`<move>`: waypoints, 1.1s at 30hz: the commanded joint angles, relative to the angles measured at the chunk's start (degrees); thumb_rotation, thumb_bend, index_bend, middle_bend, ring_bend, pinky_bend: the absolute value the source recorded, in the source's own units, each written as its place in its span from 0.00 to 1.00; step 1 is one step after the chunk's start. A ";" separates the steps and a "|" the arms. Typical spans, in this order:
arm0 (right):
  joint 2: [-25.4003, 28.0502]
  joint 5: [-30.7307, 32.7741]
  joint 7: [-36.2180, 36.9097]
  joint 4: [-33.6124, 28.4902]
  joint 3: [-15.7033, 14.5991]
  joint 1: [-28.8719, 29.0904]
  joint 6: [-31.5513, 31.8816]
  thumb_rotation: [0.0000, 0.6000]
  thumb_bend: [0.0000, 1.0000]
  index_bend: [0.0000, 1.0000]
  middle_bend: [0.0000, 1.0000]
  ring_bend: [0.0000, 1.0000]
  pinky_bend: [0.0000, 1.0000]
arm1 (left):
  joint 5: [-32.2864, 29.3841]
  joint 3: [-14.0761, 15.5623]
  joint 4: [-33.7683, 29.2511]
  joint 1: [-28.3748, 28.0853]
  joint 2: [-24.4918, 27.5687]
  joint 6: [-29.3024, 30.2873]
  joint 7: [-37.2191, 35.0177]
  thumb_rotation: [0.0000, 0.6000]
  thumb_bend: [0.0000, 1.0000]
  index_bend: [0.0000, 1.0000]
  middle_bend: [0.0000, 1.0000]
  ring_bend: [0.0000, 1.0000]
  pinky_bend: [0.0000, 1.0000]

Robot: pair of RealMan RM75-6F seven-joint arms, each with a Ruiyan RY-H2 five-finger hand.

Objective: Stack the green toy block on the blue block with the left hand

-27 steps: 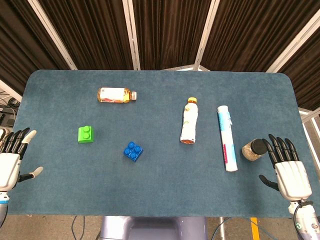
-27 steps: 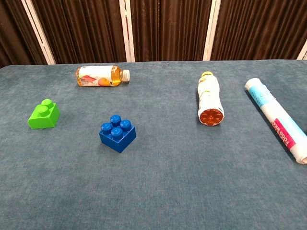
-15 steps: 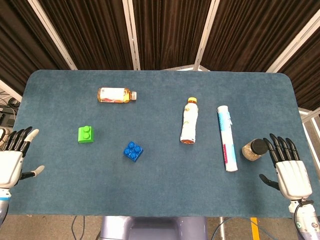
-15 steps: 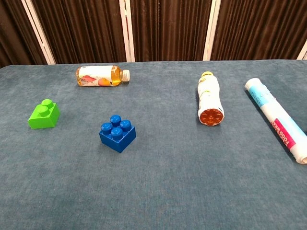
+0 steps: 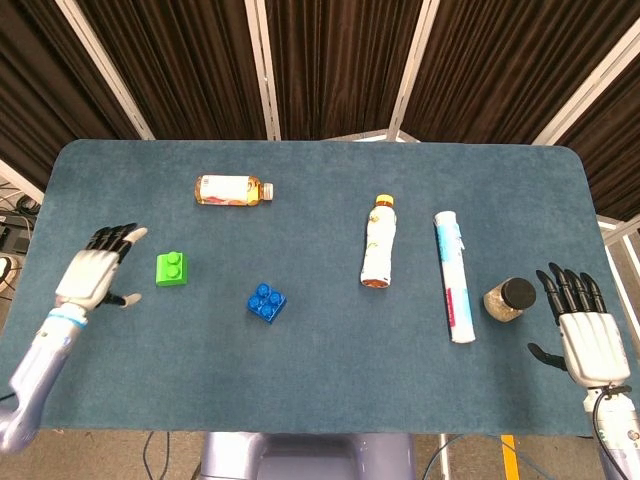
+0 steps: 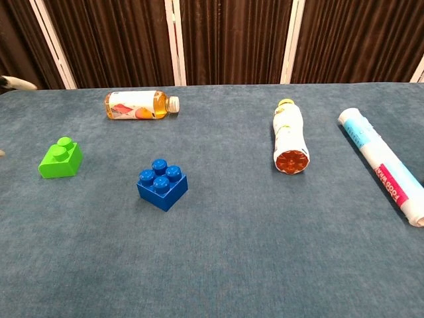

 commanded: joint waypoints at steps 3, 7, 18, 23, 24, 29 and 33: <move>0.07 1.54 0.28 0.44 0.61 0.35 -1.38 1.00 0.00 0.00 0.00 0.00 0.00 | -3.24 -0.96 7.75 -5.08 -5.96 -5.82 -0.06 1.00 0.02 0.00 0.04 0.06 0.06; 0.55 2.16 0.91 0.16 0.87 0.27 -1.81 1.00 0.00 0.00 0.00 0.00 0.00 | -4.37 -1.02 10.90 -6.77 -8.10 -7.87 0.89 1.00 0.02 0.08 0.12 0.11 0.12; 1.32 2.33 1.42 -0.06 1.10 -0.29 -1.82 1.00 0.00 0.00 0.00 0.00 0.00 | -6.23 0.05 17.21 -9.16 -12.93 -12.69 -1.43 1.00 0.02 0.17 0.20 0.19 0.22; 1.52 2.48 1.73 -0.07 1.29 -0.50 -1.67 1.00 0.00 0.00 0.00 0.00 0.00 | -6.09 0.14 19.10 -9.66 -14.35 -13.15 -2.79 1.00 0.04 0.36 0.37 0.35 0.33; 1.54 2.52 1.80 -0.05 1.34 -0.52 -1.68 1.00 0.00 0.00 0.00 0.00 0.00 | -6.02 0.14 19.31 -9.74 -14.49 -13.04 -2.77 1.00 0.05 0.38 0.39 0.37 0.34; 1.81 2.63 2.38 -0.03 1.57 -0.67 -1.63 1.00 0.00 0.00 0.00 0.00 0.00 | -6.33 0.07 17.95 -9.97 -13.81 -12.70 -1.96 1.00 0.05 0.40 0.41 0.38 0.35; 2.03 2.62 2.85 0.00 1.74 -0.79 -1.60 1.00 0.00 0.00 0.00 0.00 0.00 | -5.59 -0.10 13.70 -9.64 -11.64 -10.64 -1.73 1.00 0.05 0.40 0.41 0.38 0.35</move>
